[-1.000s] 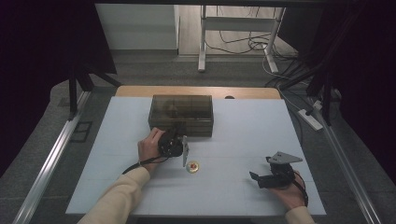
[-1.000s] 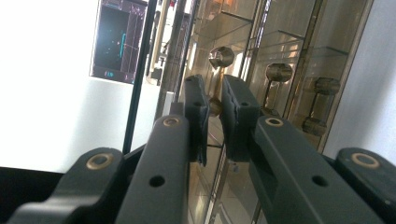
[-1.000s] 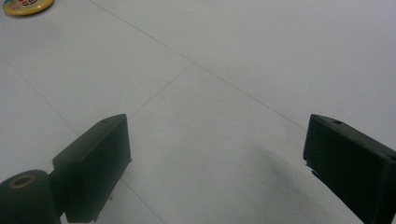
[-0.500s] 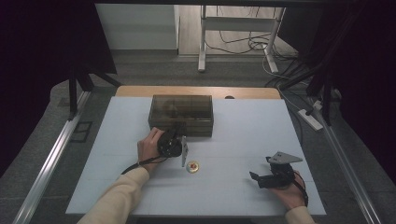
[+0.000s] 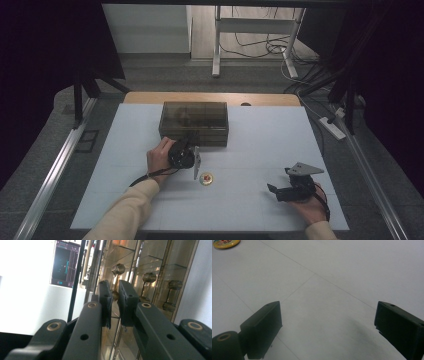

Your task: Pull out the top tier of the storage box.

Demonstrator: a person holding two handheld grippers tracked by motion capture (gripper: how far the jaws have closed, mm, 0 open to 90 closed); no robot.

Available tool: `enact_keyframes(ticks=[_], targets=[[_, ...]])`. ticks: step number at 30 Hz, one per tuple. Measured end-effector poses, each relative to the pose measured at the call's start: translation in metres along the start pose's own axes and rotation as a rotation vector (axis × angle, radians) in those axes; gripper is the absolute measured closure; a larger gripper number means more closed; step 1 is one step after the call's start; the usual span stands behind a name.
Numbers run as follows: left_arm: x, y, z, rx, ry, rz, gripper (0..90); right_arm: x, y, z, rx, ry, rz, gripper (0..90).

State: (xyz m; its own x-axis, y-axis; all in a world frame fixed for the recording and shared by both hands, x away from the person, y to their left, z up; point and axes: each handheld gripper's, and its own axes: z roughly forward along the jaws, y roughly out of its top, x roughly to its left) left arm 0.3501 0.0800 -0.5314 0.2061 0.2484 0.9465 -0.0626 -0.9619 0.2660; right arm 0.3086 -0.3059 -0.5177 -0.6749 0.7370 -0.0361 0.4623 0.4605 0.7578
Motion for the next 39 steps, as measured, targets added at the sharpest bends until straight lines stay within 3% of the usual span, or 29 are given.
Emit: enact_keyframes(ticks=[23,28,33,39], targets=[[-0.005,0.001,-0.019,-0.004,-0.005,0.001,80.7,0.0,0.0,0.0,-0.003,0.0,0.002,7.3],[-0.004,0.001,-0.018,-0.005,-0.015,-0.024,78.7,-0.001,0.0,0.0,-0.002,0.001,0.002,7.3],[0.0,0.0,-0.019,-0.008,-0.036,-0.069,70.2,0.0,0.0,0.001,-0.003,-0.002,0.002,7.3],[0.002,-0.001,-0.02,-0.007,-0.061,-0.096,62.3,0.0,0.0,0.0,-0.003,-0.002,0.003,7.3]])
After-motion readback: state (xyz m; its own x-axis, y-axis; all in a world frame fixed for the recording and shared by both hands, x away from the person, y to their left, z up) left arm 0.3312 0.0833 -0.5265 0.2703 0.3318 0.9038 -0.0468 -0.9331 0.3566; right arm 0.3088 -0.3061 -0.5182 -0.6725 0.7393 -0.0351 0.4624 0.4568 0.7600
